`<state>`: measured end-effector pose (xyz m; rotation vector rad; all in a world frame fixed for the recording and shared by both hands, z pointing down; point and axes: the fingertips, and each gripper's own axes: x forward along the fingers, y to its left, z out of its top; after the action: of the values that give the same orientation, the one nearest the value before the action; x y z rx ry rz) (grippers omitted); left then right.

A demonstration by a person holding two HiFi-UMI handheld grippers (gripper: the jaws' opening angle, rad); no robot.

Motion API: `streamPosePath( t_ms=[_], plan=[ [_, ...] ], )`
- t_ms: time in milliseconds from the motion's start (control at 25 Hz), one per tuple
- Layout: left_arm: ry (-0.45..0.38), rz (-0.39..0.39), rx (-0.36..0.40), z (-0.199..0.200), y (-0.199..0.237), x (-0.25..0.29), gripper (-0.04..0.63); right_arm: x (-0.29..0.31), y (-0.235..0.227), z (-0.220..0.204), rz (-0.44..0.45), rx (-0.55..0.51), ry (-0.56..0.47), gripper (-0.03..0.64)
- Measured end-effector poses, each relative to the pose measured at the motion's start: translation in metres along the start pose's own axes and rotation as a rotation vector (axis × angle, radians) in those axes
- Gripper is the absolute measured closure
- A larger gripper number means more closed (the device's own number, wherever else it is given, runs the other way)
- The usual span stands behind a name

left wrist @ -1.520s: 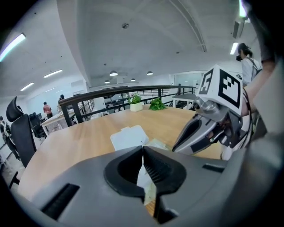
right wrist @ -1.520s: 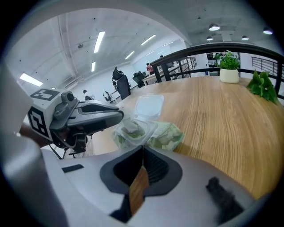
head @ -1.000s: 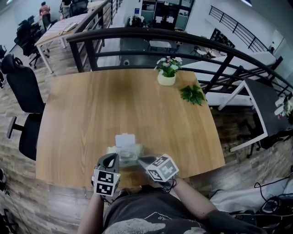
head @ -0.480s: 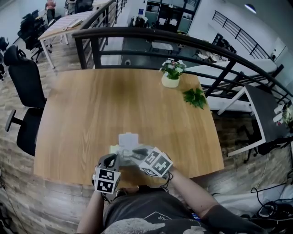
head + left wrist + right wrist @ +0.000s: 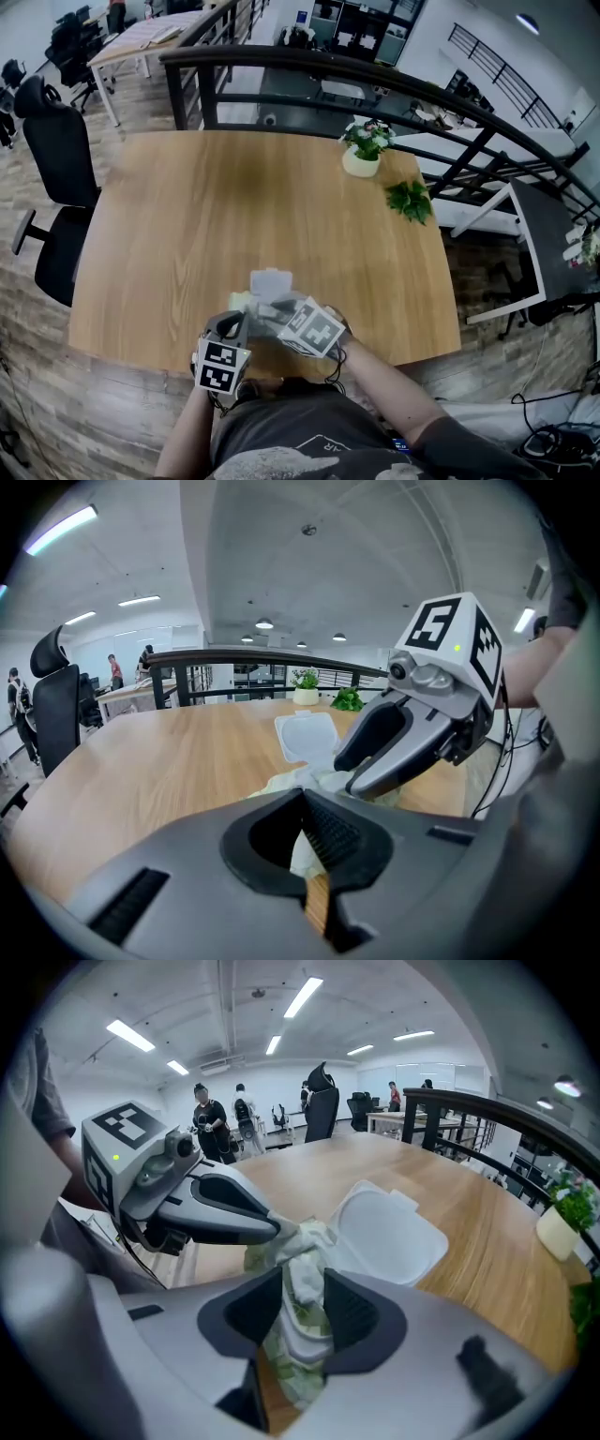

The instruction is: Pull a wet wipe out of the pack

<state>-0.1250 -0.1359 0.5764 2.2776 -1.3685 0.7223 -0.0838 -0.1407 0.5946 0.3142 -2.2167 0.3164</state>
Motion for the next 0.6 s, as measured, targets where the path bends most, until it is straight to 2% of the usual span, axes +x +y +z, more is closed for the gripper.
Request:
streamPosePath(
  t_ms=[120,240,280,360,600],
  plan=[
    [0.006,-0.002,-0.005,-0.003,0.001,-0.001,0.581,0.004,0.001,-0.001,-0.004,-0.014,0.026,0.471],
    [0.008,0.001,-0.009,-0.005,0.001,-0.002,0.581,0.005,-0.002,-0.002,-0.006,0.021,0.034,0.478],
    [0.008,0.002,-0.012,-0.006,0.000,-0.002,0.581,0.005,-0.005,-0.003,-0.023,0.030,0.034,0.575],
    [0.010,0.002,-0.013,-0.006,-0.001,-0.001,0.581,0.005,-0.011,-0.005,-0.053,0.032,0.038,0.578],
    [0.021,0.003,-0.010,-0.005,-0.001,-0.001,0.581,0.002,-0.006,-0.004,-0.065,0.003,0.057,0.586]
  ],
)
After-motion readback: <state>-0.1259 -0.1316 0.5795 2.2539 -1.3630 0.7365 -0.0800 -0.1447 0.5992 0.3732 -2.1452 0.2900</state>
